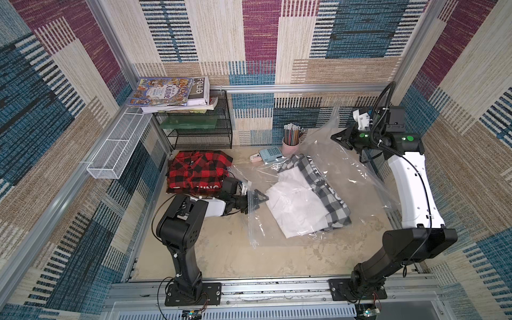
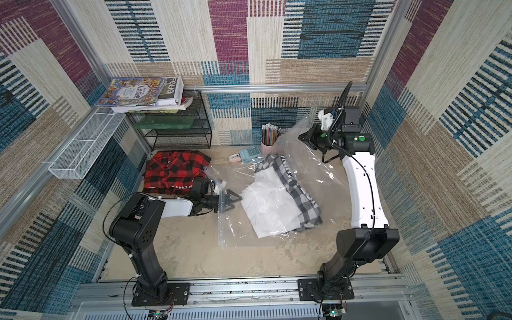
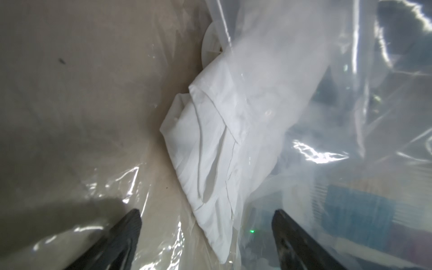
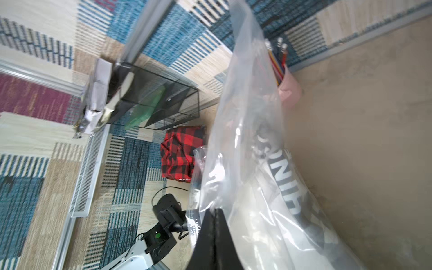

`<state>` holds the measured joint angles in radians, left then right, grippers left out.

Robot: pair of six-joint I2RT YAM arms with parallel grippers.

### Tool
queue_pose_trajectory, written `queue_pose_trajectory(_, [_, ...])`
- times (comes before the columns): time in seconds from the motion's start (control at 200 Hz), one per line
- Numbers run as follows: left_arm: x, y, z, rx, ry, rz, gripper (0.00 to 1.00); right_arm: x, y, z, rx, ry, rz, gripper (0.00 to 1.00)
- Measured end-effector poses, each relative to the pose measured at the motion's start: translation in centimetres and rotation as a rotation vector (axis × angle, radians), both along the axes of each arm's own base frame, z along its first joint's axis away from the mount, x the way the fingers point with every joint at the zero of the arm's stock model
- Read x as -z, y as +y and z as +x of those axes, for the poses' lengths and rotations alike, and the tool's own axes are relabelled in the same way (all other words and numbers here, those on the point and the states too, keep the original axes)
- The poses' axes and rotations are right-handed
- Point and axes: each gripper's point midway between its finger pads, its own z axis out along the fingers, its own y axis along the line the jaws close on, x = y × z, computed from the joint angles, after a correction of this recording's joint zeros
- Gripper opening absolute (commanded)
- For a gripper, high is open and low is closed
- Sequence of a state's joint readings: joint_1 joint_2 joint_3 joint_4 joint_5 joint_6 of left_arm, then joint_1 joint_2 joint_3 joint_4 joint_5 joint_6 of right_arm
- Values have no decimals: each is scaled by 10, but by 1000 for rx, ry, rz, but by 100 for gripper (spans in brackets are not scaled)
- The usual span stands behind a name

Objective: Take the shirt out of the vacuum bag
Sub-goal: Adjust the vacuum bag at the center of the board.

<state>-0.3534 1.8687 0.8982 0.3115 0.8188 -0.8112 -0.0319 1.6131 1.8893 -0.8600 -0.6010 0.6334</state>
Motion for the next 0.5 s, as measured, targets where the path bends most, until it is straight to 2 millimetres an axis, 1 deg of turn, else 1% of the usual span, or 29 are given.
queue_pose_trajectory(0.055, [0,-3,0,13,-3,22,89,24,-12,-1,25,51,5,0])
queue_pose_trajectory(0.105, [2,-4,-1,20,2,46,89,41,-22,-2,47,86,7,0])
queue_pose_trajectory(0.21, [11,-3,-9,40,36,81,89,63,-38,-6,80,118,15,0])
queue_pose_trajectory(0.35, [13,-10,-10,58,38,93,89,87,-44,-14,81,143,32,0])
queue_pose_trajectory(0.501, [13,-28,-8,90,32,98,89,110,-45,-23,75,175,40,0])
